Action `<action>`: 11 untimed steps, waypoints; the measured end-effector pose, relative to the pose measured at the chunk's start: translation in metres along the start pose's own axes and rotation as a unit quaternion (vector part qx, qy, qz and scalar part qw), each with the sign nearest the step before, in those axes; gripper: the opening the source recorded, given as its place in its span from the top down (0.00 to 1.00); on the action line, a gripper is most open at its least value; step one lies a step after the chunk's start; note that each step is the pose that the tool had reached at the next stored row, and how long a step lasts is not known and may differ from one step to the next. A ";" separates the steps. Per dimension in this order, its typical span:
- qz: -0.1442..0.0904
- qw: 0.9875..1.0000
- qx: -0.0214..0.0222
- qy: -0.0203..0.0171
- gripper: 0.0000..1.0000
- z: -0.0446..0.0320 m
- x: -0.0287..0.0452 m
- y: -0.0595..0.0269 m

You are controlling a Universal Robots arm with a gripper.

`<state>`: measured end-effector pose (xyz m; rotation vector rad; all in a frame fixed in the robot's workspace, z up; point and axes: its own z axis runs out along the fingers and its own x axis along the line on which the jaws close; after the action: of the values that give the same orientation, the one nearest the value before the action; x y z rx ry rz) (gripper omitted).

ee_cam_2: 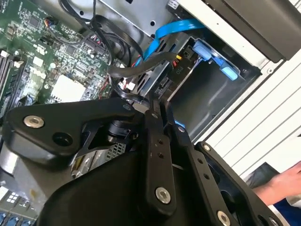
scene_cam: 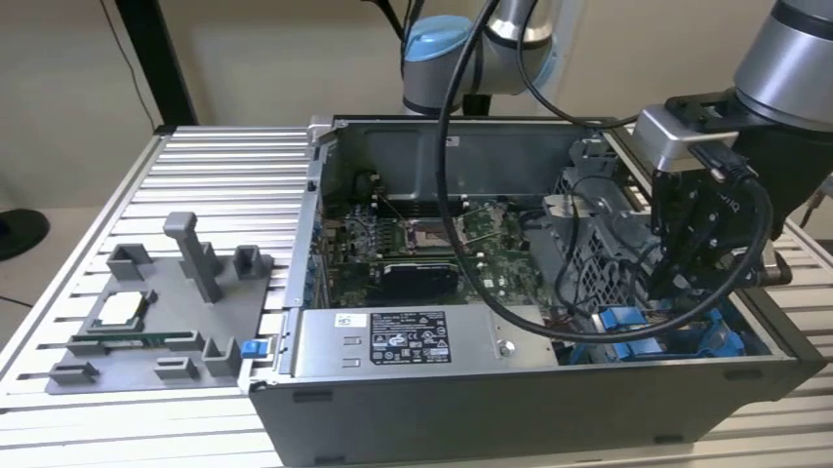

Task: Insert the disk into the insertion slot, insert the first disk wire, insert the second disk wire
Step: 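Insert the second disk wire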

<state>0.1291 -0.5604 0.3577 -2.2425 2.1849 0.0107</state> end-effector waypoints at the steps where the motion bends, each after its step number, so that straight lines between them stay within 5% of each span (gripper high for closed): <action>1: 0.000 1.000 0.000 0.000 1.00 -0.0001 0.0005 -0.0005; 11: -0.012 1.000 0.006 -0.001 1.00 0.0026 0.0043 -0.0042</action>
<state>0.1334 -0.5645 0.3550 -2.2619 2.1517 -0.0001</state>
